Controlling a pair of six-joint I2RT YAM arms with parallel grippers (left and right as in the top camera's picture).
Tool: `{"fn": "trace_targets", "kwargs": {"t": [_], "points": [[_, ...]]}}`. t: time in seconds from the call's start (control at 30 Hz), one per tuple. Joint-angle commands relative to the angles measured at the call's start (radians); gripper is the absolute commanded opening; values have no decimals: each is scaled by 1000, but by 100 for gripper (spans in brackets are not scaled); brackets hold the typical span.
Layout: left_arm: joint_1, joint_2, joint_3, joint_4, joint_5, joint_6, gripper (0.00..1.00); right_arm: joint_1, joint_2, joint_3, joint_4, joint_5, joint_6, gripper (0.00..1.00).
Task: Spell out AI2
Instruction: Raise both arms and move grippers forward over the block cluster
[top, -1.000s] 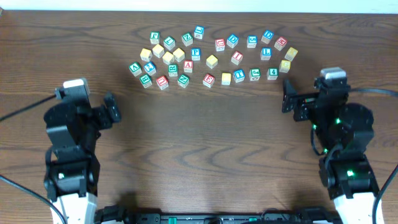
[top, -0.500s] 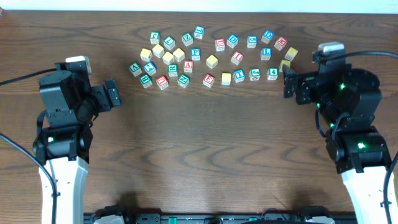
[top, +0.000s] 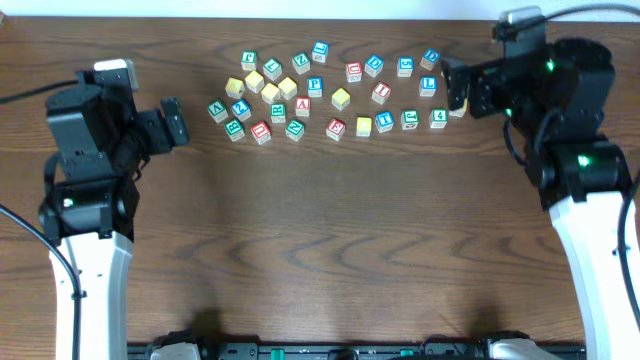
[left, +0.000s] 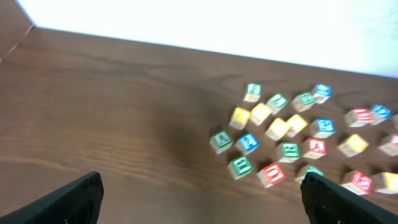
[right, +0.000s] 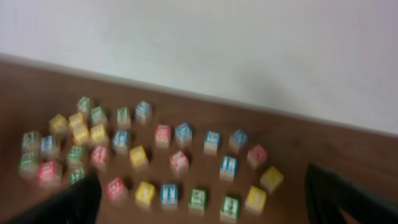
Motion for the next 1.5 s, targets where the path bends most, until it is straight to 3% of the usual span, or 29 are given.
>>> {"fn": "trace_targets", "kwargs": {"t": [0.0, 0.2, 0.4, 0.6, 1.3, 1.47], "points": [[-5, 49, 91, -11, 88, -21, 100, -6, 85, 102, -41, -80, -12, 99], [-5, 193, 259, -115, 92, -19, 100, -5, 265, 330, -196, -164, -12, 99], [-12, 370, 507, -356, 92, -19, 100, -5, 419, 537, -431, -197, -5, 99], [-53, 531, 724, -575, 91, 26, 100, -3, 518, 623, -575, -197, -5, 99], [-95, 552, 727, -652, 120, 21, 100, 14, 542, 622, -609, -195, -5, 99], [-99, 556, 716, -645, 125, -63, 98, 31, 547, 622, -625, -162, 17, 95]]}}
